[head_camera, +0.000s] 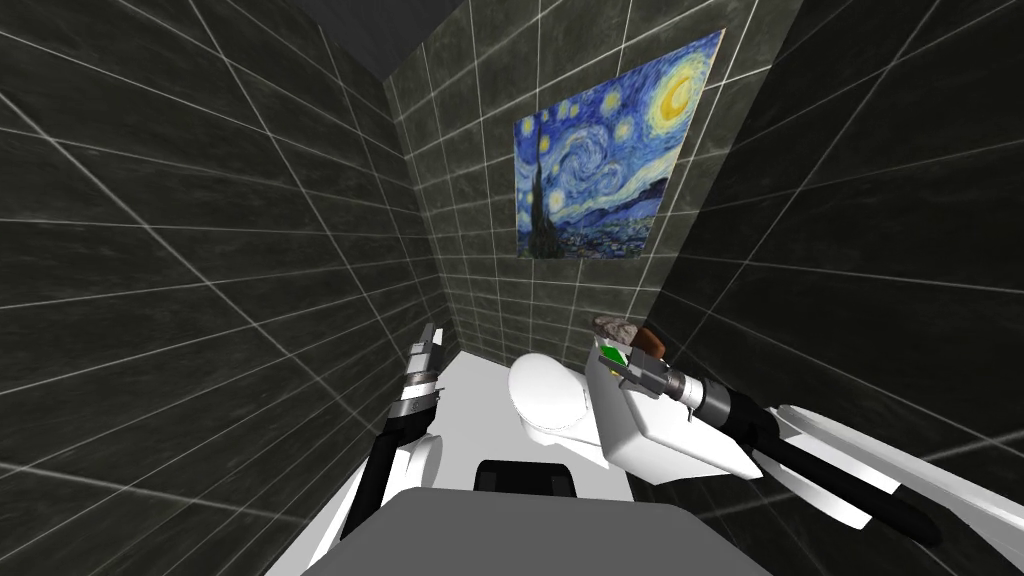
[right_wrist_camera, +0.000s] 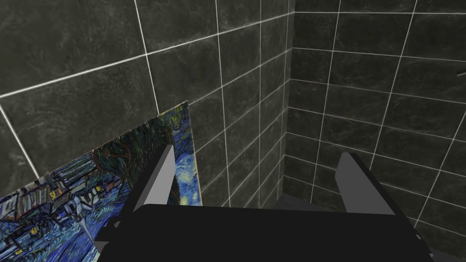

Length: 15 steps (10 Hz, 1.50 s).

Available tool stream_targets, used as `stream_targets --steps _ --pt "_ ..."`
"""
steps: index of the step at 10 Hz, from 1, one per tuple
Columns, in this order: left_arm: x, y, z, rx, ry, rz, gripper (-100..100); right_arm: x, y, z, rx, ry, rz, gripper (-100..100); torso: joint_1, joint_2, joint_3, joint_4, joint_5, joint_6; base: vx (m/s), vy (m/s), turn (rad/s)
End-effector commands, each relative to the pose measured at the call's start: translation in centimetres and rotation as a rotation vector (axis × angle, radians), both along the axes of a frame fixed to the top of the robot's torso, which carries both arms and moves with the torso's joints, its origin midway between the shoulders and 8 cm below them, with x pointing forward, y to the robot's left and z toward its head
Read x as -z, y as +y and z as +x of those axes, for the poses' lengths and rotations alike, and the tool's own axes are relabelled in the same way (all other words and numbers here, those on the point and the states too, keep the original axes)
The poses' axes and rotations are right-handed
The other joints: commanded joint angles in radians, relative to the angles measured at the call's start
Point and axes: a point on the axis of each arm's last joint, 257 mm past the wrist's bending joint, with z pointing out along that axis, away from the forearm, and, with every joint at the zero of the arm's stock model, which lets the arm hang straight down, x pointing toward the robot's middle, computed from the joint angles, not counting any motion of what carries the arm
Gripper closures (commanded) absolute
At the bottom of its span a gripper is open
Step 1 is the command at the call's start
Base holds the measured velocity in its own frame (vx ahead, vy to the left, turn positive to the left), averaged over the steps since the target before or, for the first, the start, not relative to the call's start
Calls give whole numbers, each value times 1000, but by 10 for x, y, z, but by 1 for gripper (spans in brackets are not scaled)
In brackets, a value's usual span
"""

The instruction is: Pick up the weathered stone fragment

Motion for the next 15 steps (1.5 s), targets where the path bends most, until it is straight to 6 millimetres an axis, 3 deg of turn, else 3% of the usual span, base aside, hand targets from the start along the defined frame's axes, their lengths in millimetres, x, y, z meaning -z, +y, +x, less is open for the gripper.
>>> stream_targets --steps 1,6,7,9,12,15 --pt "0 0 0 0 0 0 0 13 -8 -3 -19 25 -70 -100 0 0 0 0 0 0 15 27 80" --pt "0 0 0 0 0 0 0 39 -29 -10 -80 93 -244 -100 1 -1 -1 0 0 0 25 35 82" --pt "0 0 0 0 0 0 0 52 -39 -15 -91 125 -290 -100 1 -1 0 0 0 0 23 34 100" --pt "0 0 0 0 0 0 0 51 -41 -15 -109 131 -326 -100 1 0 0 0 0 0 13 15 18" --pt "0 0 0 0 0 0 0 76 -67 -28 -148 211 -450 -100 0 0 0 0 0 0 15 18 74" --pt "0 0 0 0 0 0 0 86 -84 -35 -182 260 -541 -100 0 0 0 0 0 0 14 17 59"
